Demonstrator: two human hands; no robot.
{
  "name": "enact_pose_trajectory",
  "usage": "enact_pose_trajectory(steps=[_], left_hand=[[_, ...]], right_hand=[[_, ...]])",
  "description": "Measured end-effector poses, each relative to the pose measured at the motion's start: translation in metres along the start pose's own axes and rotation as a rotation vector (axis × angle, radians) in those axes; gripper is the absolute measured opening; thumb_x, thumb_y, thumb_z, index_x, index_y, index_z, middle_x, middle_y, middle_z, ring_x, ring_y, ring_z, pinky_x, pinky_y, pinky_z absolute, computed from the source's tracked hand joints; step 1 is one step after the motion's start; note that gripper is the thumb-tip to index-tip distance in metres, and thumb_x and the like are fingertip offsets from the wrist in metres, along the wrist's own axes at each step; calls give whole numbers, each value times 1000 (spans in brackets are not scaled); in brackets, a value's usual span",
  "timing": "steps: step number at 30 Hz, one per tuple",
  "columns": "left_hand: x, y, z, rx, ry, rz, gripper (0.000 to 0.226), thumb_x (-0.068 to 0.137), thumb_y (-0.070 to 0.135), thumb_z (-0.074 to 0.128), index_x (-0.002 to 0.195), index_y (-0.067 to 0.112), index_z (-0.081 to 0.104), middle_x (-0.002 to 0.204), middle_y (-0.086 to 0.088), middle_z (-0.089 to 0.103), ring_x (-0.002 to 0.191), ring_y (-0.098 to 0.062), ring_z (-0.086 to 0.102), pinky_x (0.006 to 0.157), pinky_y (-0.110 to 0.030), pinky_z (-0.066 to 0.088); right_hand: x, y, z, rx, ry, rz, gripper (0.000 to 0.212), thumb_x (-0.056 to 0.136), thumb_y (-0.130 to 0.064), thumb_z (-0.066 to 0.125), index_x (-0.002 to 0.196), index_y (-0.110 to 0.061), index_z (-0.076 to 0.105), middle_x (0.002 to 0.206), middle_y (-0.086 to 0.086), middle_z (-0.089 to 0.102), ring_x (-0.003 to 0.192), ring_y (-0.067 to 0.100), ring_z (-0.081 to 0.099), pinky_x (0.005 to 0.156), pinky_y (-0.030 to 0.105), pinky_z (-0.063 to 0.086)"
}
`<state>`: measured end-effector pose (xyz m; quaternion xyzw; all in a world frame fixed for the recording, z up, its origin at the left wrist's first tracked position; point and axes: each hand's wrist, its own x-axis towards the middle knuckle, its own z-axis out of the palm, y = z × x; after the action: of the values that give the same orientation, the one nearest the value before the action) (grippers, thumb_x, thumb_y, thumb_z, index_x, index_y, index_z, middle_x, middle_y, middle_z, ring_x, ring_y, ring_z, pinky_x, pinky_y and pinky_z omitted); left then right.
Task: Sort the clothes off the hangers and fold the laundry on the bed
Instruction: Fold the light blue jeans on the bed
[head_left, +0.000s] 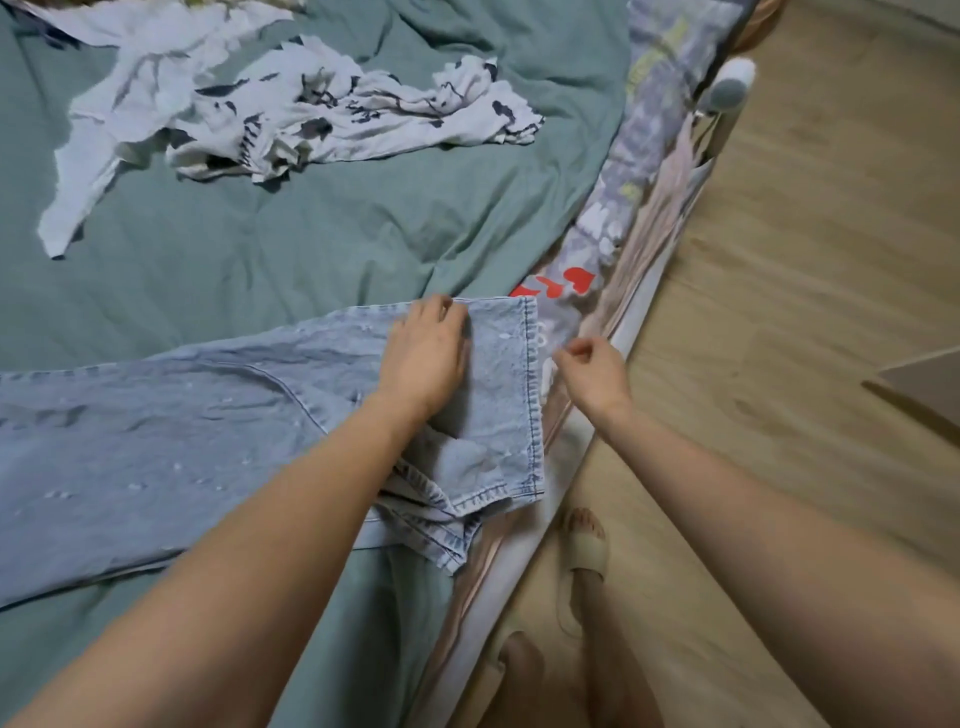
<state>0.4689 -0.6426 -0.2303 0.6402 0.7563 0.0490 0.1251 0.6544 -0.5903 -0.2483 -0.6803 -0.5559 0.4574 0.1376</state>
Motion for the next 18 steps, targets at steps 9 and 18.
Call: enact_pose_trajectory(steps=[9, 18], left_hand=[[28, -43, 0, -28, -41, -103, 35, 103, 32, 37, 111, 9, 62, 107, -16, 54, 103, -36, 51, 97, -43, 34], [61, -47, -21, -274, -360, 5, 20, 101, 23, 44, 101, 6, 54, 105, -17, 61, 95, -31, 56, 73, -32, 33]], right_hand=[[54, -54, 39, -312, -200, -374, 33, 100, -32, 42, 83, -7, 57, 94, 14, 59, 96, 28, 52, 73, 32, 30], [73, -74, -11, -163, -592, -339, 11, 83, -13, 73, 76, -7, 68, 73, 4, 64, 68, 8, 53, 62, 18, 40]])
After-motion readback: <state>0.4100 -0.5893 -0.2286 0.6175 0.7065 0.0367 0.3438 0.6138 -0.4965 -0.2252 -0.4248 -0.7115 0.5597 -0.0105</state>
